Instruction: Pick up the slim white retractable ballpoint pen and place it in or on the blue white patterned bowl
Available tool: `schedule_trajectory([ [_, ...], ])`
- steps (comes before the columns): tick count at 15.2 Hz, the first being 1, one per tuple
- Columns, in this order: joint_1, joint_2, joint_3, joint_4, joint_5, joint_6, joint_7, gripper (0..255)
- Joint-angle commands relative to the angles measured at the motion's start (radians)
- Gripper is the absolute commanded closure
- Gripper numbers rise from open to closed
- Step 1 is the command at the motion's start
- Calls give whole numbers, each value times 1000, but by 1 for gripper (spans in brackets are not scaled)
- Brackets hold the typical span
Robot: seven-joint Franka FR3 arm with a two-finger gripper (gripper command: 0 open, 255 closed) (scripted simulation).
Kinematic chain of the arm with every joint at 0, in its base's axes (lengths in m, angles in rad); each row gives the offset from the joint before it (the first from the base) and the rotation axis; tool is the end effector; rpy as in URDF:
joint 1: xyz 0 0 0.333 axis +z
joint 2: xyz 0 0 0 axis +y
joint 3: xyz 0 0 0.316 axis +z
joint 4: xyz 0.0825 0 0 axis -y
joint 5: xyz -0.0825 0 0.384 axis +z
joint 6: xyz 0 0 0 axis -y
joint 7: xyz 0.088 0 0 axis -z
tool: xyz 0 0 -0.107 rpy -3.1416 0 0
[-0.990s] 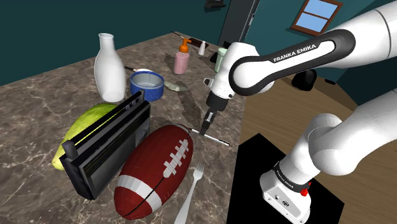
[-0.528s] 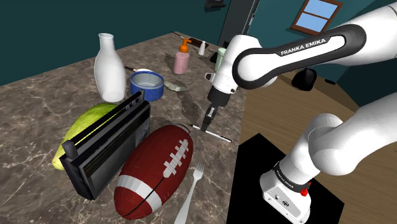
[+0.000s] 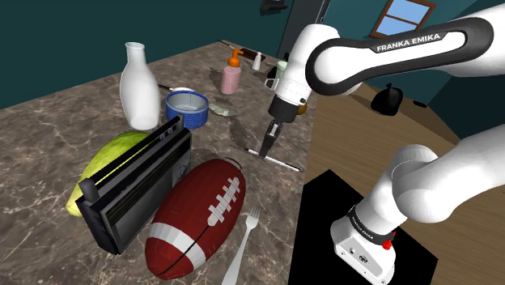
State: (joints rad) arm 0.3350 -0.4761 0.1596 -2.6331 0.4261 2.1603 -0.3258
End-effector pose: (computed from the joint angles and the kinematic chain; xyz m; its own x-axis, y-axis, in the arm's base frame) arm 0.3319 0.1958 0.4009 0.8477 0.5267 0.0634 0.5226 -0.8087 -0.2698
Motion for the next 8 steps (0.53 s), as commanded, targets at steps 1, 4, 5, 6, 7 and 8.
schedule_trajectory([
  [1, -2, -13, -1, 16, -6, -29, 11, 255],
  [4, -5, -33, -5, 43, -17, -73, 24, 255],
  [5, -6, -38, -6, 52, -20, -88, 28, 255],
  [6, -7, -44, -7, 61, -23, -102, 33, 255],
  [7, -8, -49, -9, 71, -26, -117, 37, 255],
  [8, -9, -54, -10, 81, -29, -131, 41, 255],
])
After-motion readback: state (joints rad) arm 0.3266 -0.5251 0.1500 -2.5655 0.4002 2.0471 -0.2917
